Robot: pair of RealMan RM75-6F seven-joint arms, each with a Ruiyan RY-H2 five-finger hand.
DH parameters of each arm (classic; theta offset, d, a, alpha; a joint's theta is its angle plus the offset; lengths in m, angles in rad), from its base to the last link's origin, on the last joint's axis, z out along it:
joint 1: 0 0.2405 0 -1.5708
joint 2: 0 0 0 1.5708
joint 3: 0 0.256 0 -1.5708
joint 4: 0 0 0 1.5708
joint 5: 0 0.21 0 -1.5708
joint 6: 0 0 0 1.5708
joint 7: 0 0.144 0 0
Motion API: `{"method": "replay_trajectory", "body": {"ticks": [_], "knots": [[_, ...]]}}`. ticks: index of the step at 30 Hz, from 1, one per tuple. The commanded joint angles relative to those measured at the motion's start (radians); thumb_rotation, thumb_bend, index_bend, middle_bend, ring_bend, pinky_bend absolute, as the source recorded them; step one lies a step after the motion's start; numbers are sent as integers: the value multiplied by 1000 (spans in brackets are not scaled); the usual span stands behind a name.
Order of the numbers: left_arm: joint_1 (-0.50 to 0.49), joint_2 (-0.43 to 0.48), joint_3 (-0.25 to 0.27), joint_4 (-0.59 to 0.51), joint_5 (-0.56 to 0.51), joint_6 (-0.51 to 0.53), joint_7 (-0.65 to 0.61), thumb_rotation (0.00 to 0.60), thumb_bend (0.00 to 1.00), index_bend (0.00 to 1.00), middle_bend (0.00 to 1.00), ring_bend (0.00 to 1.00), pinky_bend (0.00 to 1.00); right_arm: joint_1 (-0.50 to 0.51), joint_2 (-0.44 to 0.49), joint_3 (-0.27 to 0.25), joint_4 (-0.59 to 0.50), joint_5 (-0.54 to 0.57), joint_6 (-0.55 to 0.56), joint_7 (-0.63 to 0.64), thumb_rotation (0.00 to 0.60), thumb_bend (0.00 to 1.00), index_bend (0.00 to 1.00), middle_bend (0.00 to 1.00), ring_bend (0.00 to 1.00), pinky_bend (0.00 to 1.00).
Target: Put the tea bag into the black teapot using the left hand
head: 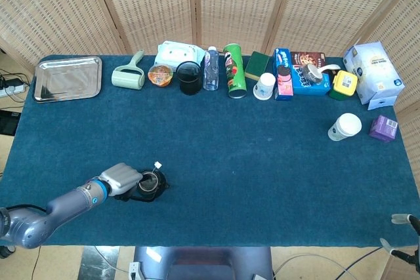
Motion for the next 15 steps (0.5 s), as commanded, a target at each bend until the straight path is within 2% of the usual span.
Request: {"method": "replay_trajectory", "body": {"ticks": [1, 8, 15], "knots": [[-8, -19, 0, 16, -20, 13, 3, 600, 993, 159, 1000, 1000, 967, -1, 1, 0, -1, 1, 1, 0, 600, 217, 361, 396, 322, 303], [-23, -45, 7, 33, -50, 15, 5, 600, 984, 158, 1000, 1000, 967, -4, 2, 0, -2, 2, 2, 0, 600, 217, 361, 396, 322, 304], [-15, -18, 8, 5, -28, 30, -6, 600, 982, 159, 1000, 1000, 967, -2, 2, 0, -4, 0, 1, -3, 600, 217, 361, 396, 322, 304]]}}
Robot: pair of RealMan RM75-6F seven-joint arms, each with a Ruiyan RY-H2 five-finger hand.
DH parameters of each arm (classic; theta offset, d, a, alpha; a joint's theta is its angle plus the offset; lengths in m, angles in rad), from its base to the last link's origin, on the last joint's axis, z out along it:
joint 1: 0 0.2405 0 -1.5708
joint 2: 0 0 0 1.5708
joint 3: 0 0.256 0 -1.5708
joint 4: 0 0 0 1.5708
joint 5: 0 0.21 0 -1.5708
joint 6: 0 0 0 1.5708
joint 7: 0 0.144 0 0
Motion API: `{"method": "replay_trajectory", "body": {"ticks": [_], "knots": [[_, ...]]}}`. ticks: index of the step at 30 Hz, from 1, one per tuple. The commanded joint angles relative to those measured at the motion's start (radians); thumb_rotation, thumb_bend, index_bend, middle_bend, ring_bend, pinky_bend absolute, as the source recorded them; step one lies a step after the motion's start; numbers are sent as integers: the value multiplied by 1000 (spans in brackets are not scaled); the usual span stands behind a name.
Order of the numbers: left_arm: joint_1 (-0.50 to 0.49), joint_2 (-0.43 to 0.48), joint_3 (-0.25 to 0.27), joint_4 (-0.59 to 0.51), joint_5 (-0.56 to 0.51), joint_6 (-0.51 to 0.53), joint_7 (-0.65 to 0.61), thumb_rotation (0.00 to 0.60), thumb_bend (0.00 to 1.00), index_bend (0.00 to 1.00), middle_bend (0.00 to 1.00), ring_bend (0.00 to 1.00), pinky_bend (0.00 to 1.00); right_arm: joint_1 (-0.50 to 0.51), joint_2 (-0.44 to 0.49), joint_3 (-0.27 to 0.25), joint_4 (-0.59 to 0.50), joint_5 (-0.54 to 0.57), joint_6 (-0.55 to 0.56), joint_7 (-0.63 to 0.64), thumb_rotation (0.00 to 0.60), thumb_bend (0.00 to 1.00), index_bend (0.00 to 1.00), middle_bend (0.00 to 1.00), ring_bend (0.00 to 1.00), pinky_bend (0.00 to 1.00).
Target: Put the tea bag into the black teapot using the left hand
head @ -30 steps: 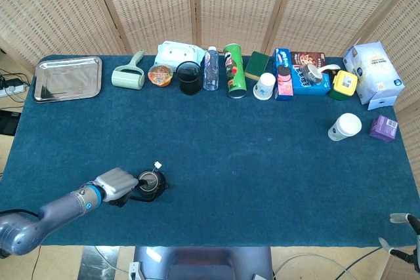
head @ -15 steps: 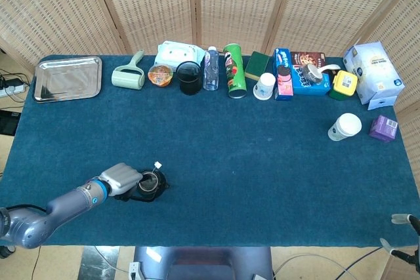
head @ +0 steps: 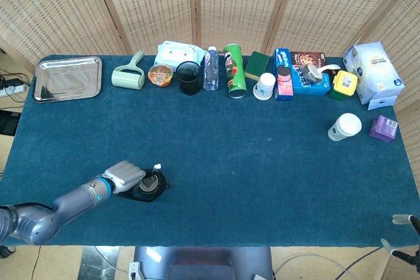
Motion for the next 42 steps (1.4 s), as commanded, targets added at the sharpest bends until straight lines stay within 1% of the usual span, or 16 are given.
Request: {"method": "replay_trajectory", "body": {"ticks": [1, 7, 12, 24, 31, 42], "knots": [[10, 17, -3, -16, 16, 12, -7, 600, 982, 159, 1000, 1000, 967, 0, 0, 0, 0, -1, 0, 0, 600, 218, 362, 396, 322, 304], [39, 69, -8, -53, 65, 41, -20, 600, 983, 160, 1000, 1000, 967, 2, 0, 0, -3, -3, 0, -3, 600, 218, 361, 396, 322, 304], [59, 93, -2, -49, 78, 37, -30, 600, 983, 159, 1000, 1000, 967, 7, 0, 0, -8, -7, -3, -9, 600, 218, 361, 396, 322, 304], [69, 59, -6, -7, 79, -6, -40, 600, 982, 159, 1000, 1000, 967, 7, 2, 0, -17, -6, -2, -20, 600, 217, 361, 396, 322, 304], [63, 44, -13, -14, 88, -16, -36, 600, 982, 159, 1000, 1000, 967, 3, 0, -2, -12, -4, 1, -13, 600, 218, 362, 396, 322, 304], [56, 33, -10, -28, 97, -31, -37, 600, 982, 160, 1000, 1000, 967, -5, 1, -3, -9, -9, 14, -6, 600, 218, 361, 396, 322, 304]]}}
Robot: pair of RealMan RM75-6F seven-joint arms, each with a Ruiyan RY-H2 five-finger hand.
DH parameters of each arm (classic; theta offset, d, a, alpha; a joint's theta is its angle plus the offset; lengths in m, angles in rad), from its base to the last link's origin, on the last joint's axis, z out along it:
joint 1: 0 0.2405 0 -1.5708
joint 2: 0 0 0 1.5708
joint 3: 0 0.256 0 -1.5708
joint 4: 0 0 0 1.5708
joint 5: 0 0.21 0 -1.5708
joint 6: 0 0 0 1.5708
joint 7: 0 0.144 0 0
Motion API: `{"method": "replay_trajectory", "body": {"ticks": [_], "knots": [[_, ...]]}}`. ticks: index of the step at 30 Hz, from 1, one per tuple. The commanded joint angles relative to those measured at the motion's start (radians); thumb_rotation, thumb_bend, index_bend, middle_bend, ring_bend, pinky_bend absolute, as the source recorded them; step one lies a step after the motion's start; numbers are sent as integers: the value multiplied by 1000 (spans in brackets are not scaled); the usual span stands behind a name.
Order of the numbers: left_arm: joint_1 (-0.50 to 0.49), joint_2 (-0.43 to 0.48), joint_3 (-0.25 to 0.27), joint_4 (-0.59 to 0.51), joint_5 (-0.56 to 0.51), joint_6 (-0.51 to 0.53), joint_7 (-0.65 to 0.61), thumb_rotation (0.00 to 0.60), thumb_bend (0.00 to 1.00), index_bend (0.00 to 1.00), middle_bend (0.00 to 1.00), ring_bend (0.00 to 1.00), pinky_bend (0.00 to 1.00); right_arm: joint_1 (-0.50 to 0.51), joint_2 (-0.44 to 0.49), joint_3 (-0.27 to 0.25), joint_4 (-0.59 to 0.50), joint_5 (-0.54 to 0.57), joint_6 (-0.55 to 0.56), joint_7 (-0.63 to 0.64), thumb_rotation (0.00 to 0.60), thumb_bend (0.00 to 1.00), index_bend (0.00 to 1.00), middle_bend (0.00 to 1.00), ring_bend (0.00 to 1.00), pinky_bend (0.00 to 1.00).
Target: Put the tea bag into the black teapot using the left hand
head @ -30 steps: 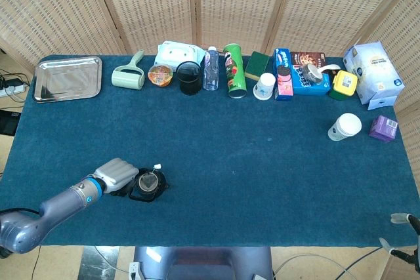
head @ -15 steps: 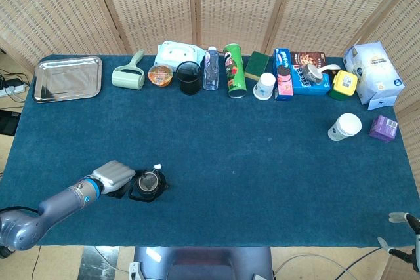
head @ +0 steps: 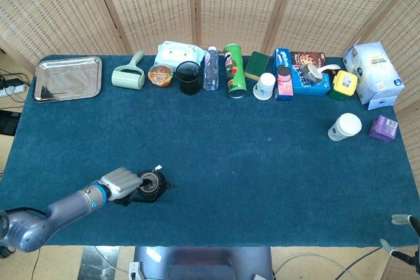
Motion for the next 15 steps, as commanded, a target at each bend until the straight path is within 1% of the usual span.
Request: {"method": "replay_trajectory", "body": {"ticks": [1, 8, 15], "knots": [[5, 9, -2, -6, 6, 9, -5, 600, 982, 160, 1000, 1000, 967, 0, 0, -1, -1, -2, 1, 0, 600, 218, 361, 396, 322, 304], [46, 66, -21, -39, 51, 56, -41, 600, 981, 161, 1000, 1000, 967, 2, 1, -1, -6, -8, 4, -6, 600, 217, 361, 396, 322, 304], [152, 134, -49, -59, 143, 145, -129, 600, 962, 161, 1000, 1000, 956, 10, 8, 0, -24, -20, 6, -28, 600, 218, 362, 396, 322, 305]]}}
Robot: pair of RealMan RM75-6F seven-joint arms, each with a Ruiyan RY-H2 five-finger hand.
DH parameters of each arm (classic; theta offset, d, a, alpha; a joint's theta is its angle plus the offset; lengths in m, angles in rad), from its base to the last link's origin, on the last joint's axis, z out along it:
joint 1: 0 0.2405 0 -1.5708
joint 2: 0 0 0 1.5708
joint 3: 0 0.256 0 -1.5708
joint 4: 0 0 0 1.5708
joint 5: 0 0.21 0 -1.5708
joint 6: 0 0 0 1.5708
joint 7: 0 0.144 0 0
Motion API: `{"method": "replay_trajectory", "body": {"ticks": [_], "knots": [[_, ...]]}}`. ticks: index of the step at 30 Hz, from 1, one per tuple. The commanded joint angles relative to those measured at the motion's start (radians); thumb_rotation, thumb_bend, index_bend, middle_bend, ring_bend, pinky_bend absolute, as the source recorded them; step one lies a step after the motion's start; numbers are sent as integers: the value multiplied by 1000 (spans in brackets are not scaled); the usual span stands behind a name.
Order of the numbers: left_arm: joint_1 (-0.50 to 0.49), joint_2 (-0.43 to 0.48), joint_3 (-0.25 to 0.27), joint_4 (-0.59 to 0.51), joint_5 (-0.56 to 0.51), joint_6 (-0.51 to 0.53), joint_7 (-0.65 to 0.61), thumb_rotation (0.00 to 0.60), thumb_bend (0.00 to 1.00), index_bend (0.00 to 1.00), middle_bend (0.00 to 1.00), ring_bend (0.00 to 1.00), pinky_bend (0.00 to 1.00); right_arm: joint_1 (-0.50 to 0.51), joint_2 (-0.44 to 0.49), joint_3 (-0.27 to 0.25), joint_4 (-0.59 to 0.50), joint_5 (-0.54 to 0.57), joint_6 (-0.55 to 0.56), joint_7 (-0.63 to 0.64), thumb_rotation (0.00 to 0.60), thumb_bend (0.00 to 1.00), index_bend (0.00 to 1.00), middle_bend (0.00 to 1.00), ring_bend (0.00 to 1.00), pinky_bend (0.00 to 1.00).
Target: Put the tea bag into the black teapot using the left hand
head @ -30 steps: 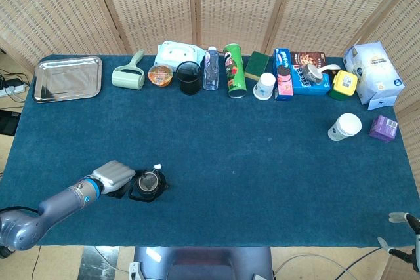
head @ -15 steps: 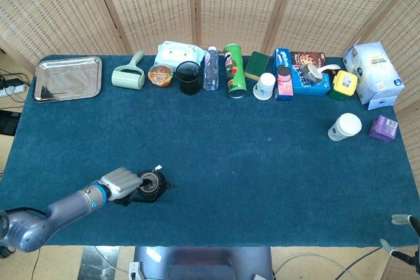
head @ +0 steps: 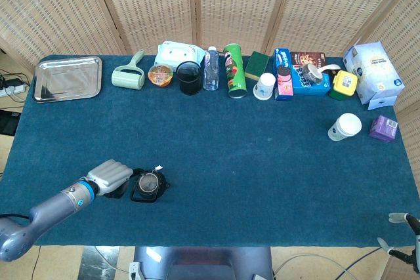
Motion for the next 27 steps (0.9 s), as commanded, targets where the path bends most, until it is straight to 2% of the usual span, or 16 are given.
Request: {"method": "replay_trajectory", "body": {"ticks": [1, 4, 7, 11, 13, 16, 21, 27], "knots": [[68, 32, -20, -7, 59, 60, -59, 600, 955, 161, 1000, 1000, 947, 4, 4, 1, -7, -4, 1, -8, 600, 218, 362, 396, 322, 304], [143, 44, -37, -4, 119, 141, -122, 600, 906, 162, 1000, 980, 894, 9, 10, 2, -17, -7, 0, -19, 600, 218, 361, 396, 322, 304], [231, 44, -47, 8, 192, 247, -190, 600, 853, 162, 958, 888, 859, 16, 16, 4, -28, -12, -1, -33, 600, 218, 361, 396, 322, 304], [347, 32, -46, 44, 283, 387, -268, 600, 753, 162, 798, 736, 785, 30, 27, 7, -47, -25, -4, -58, 600, 217, 361, 396, 322, 304], [435, 3, -52, 72, 314, 518, -307, 600, 705, 161, 750, 696, 751, 40, 31, 9, -60, -31, -5, -77, 600, 217, 362, 396, 322, 304], [530, -51, -63, 129, 336, 656, -310, 600, 658, 162, 685, 639, 691, 50, 34, 10, -76, -38, -8, -98, 600, 218, 361, 396, 320, 294], [639, -119, -68, 179, 356, 796, -275, 600, 568, 161, 548, 521, 599, 65, 38, 7, -92, -61, -3, -134, 600, 218, 362, 396, 294, 256], [772, -171, -53, 222, 389, 945, -266, 600, 533, 161, 472, 374, 487, 83, 59, 2, -131, -103, 13, -200, 600, 216, 362, 396, 285, 238]]}}
